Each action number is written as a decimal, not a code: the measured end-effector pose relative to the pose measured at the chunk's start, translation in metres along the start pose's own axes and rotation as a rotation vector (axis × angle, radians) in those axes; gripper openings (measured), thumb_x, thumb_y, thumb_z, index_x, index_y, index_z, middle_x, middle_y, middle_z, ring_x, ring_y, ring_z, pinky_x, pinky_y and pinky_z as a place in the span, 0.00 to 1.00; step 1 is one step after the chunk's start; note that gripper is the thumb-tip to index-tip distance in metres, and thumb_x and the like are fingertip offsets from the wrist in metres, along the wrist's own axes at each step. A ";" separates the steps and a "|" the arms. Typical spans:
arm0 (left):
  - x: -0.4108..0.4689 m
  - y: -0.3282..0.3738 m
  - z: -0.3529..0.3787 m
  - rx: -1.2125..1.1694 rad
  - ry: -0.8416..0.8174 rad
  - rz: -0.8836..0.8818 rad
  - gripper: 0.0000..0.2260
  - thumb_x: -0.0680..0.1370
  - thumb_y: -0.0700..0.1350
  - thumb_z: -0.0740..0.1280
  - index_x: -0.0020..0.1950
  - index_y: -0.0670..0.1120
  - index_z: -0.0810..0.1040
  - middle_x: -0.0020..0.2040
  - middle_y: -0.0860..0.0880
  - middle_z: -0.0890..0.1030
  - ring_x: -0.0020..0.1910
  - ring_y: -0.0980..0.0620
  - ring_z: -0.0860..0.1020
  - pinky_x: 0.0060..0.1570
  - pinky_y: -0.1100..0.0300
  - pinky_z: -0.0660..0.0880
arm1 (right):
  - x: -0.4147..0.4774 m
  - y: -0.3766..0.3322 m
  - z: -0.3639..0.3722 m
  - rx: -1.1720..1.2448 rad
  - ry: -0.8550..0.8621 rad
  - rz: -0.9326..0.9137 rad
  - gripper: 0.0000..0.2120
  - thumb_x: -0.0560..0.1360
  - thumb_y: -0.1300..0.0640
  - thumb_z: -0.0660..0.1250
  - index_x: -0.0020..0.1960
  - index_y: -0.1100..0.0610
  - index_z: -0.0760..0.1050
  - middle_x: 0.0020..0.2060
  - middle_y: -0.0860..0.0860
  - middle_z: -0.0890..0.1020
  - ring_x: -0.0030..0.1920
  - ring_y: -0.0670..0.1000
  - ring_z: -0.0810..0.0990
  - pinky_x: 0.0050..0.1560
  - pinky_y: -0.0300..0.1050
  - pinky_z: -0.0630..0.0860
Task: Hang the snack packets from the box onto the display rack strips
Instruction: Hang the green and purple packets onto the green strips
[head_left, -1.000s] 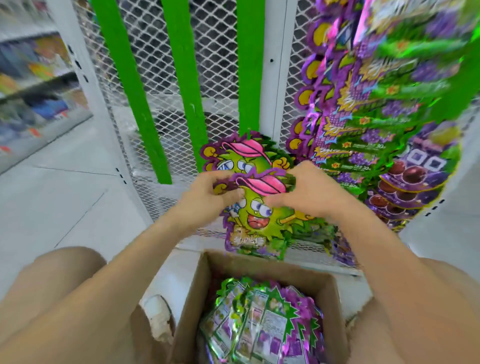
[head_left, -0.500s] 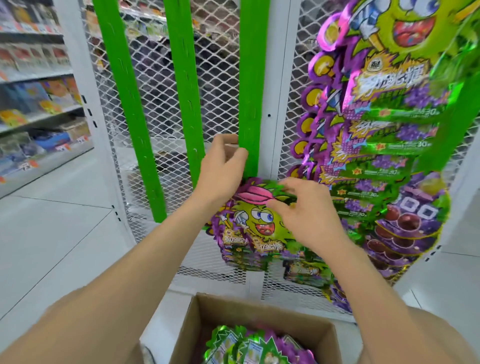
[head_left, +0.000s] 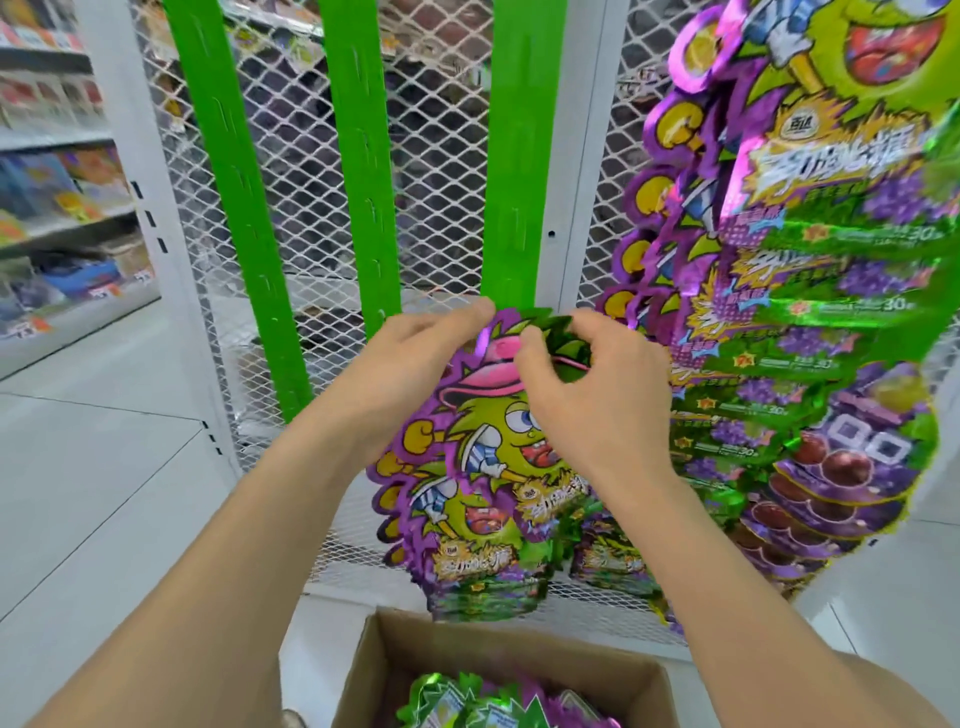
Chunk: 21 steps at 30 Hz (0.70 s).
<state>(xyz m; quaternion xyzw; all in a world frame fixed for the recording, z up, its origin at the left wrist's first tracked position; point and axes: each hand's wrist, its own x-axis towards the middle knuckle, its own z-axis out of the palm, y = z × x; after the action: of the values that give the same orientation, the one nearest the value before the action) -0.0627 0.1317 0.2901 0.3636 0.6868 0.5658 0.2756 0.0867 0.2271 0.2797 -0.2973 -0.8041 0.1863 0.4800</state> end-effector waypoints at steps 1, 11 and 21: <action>-0.002 0.002 -0.003 0.004 -0.025 0.010 0.24 0.71 0.73 0.71 0.54 0.56 0.89 0.57 0.53 0.88 0.58 0.52 0.86 0.65 0.52 0.79 | 0.000 -0.002 -0.001 0.009 0.032 -0.006 0.17 0.78 0.40 0.66 0.37 0.51 0.75 0.29 0.43 0.78 0.34 0.49 0.78 0.40 0.51 0.78; -0.020 0.008 0.007 0.000 -0.021 0.160 0.24 0.83 0.63 0.64 0.41 0.47 0.88 0.44 0.50 0.89 0.49 0.57 0.87 0.65 0.62 0.76 | -0.007 -0.002 -0.006 -0.141 -0.046 0.027 0.20 0.78 0.39 0.66 0.35 0.51 0.70 0.31 0.44 0.77 0.38 0.54 0.71 0.37 0.48 0.68; -0.031 -0.036 0.027 0.731 0.380 0.699 0.16 0.82 0.44 0.71 0.70 0.49 0.79 0.60 0.50 0.82 0.60 0.52 0.78 0.62 0.51 0.75 | -0.025 0.040 -0.013 -0.103 -0.168 -0.009 0.16 0.79 0.39 0.69 0.48 0.51 0.84 0.39 0.47 0.85 0.44 0.57 0.82 0.51 0.51 0.76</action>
<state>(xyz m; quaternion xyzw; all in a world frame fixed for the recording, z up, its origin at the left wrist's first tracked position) -0.0306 0.1188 0.2480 0.5341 0.7145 0.4039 -0.2026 0.1196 0.2414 0.2458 -0.3012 -0.8513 0.1670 0.3959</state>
